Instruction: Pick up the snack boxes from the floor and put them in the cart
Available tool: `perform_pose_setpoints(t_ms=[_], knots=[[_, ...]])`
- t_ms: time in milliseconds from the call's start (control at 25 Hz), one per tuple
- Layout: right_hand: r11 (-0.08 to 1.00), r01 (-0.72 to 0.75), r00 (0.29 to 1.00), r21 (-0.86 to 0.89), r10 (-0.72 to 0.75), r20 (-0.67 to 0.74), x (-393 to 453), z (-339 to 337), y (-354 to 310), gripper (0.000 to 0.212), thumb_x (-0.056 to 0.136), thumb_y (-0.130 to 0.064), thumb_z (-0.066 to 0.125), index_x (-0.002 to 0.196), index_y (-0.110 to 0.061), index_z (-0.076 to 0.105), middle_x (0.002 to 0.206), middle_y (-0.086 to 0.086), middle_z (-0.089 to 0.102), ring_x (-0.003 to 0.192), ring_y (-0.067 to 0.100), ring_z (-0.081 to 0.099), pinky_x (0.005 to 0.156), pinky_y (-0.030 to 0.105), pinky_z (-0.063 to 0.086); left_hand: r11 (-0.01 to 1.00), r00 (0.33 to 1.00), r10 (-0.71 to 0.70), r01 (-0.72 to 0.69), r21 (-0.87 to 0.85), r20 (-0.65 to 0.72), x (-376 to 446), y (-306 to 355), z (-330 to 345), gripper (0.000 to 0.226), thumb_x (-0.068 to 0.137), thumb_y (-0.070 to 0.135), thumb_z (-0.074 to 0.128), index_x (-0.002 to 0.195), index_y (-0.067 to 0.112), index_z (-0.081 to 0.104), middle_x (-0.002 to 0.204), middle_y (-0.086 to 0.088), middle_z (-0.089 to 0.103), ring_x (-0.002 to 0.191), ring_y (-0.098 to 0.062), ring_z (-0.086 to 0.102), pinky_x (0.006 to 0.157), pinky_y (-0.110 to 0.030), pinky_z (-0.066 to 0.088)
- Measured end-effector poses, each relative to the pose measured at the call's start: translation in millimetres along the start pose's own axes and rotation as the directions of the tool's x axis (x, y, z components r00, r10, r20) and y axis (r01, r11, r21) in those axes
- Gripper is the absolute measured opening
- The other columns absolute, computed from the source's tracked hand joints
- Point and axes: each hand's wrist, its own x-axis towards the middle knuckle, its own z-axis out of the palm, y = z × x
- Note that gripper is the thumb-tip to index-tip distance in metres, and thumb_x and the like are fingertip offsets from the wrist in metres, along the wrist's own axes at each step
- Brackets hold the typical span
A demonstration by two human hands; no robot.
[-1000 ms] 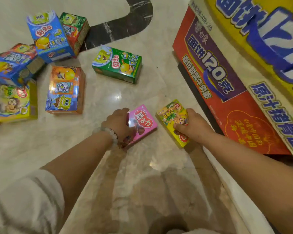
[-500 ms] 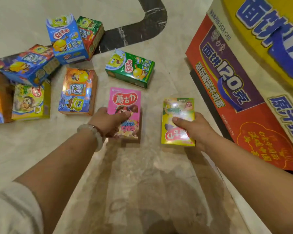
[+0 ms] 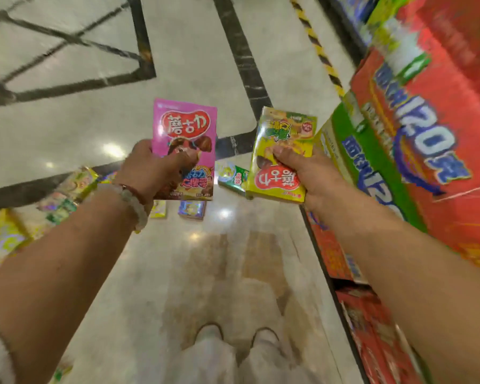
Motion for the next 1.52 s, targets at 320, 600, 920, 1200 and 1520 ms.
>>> perform_pose_setpoints(t_ms=[320, 600, 920, 1200, 1520], knots=[[0.929, 0.35, 0.931, -0.119, -0.331, 0.157, -190, 65, -300, 0.029, 0.076, -0.008, 0.076, 0.097, -0.017, 0.059, 0.098, 0.013, 0.071, 0.078, 0.028, 0.069, 0.078, 0.047, 0.057, 0.948, 0.957, 0.291, -0.289, -0.131, -0.006, -131, 314, -59, 0.018, 0.077, 0.013, 0.071, 0.094, 0.015, 0.068, 0.086, -0.007, 0.075, 0.079, -0.023, 0.072, 0.071, -0.036, 0.058], [0.819, 0.558, 0.823, -0.129, -0.527, 0.215, -323, 95, -419, 0.051, 0.072, -0.014, 0.08, 0.112, -0.016, 0.05, 0.1, 0.007, 0.07, 0.074, 0.02, 0.07, 0.059, 0.031, 0.055, 0.856, 0.882, 0.471, -0.455, -0.246, 0.005, -220, 443, -79, 0.017, 0.079, 0.013, 0.071, 0.093, 0.018, 0.065, 0.084, -0.007, 0.075, 0.078, -0.026, 0.072, 0.071, -0.04, 0.057], [0.734, 0.67, 0.743, -0.113, -0.665, 0.081, -424, 126, -428, 0.079, 0.07, -0.021, 0.083, 0.134, -0.017, 0.036, 0.116, 0.008, 0.065, 0.087, 0.026, 0.071, 0.067, 0.035, 0.058, 0.807, 0.792, 0.582, -0.533, -0.256, 0.186, -258, 487, -132, 0.031, 0.077, 0.018, 0.072, 0.107, 0.017, 0.062, 0.093, -0.009, 0.074, 0.085, -0.029, 0.071, 0.08, -0.05, 0.055], [0.707, 0.695, 0.687, -0.132, -0.707, -0.169, -514, 128, -387, 0.089, 0.068, -0.025, 0.084, 0.14, -0.019, 0.033, 0.122, 0.011, 0.061, 0.088, 0.028, 0.071, 0.071, 0.039, 0.058, 0.754, 0.604, 0.635, -0.62, -0.217, 0.482, -307, 499, -145, 0.027, 0.078, 0.019, 0.071, 0.104, 0.017, 0.063, 0.093, -0.006, 0.074, 0.086, -0.024, 0.071, 0.08, -0.042, 0.055], [0.668, 0.678, 0.46, -0.306, -0.711, -0.532, -684, 45, -329, 0.076, 0.068, -0.027, 0.084, 0.13, -0.02, 0.041, 0.114, 0.007, 0.064, 0.09, 0.025, 0.069, 0.078, 0.04, 0.058, 0.709, 0.385, 0.648, -0.619, -0.337, 0.657, -429, 496, -63, 0.049, 0.058, 0.037, 0.077, 0.103, 0.02, 0.065, 0.097, -0.007, 0.073, 0.091, -0.027, 0.069, 0.087, -0.045, 0.053]])
